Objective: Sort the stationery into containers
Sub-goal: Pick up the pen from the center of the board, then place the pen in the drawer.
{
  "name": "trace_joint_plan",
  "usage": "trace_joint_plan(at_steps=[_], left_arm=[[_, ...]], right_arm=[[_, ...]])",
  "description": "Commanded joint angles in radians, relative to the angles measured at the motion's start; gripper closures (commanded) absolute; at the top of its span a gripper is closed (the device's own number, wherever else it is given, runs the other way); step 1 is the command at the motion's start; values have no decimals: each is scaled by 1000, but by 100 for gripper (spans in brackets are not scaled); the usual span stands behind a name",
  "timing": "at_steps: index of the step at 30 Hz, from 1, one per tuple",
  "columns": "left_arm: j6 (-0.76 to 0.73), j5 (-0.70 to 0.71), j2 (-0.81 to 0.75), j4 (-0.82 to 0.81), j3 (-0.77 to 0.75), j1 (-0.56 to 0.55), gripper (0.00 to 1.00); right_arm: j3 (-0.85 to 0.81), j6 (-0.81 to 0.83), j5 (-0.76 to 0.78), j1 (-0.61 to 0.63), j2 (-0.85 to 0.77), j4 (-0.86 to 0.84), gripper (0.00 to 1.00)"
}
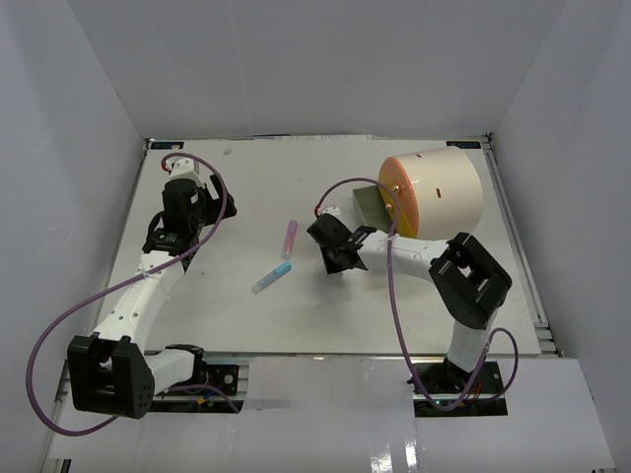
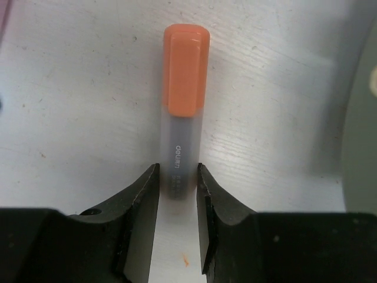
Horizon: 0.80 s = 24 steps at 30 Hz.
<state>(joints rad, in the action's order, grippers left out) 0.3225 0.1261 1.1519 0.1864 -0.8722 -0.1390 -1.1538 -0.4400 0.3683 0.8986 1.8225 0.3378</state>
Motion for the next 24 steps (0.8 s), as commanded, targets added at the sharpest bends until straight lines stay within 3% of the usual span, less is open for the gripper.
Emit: trace_joint_plan(at_steps=[1,6,14,24], left_arm=[[-2,-8,-21,-16,6,7,2],[-3,-13,-20,-15,4,7,2],[-3,-20,-14,-13,4,7,2],[-7,-23,-12,-13,4,7,2]], right_arm=[[-67,44,69,-1,-103,41,77],[-115,153,182,-18,-221,93,77],[-93,257,112,-193,-267,101,73],[-104,319,90,-242,-242,101,59]])
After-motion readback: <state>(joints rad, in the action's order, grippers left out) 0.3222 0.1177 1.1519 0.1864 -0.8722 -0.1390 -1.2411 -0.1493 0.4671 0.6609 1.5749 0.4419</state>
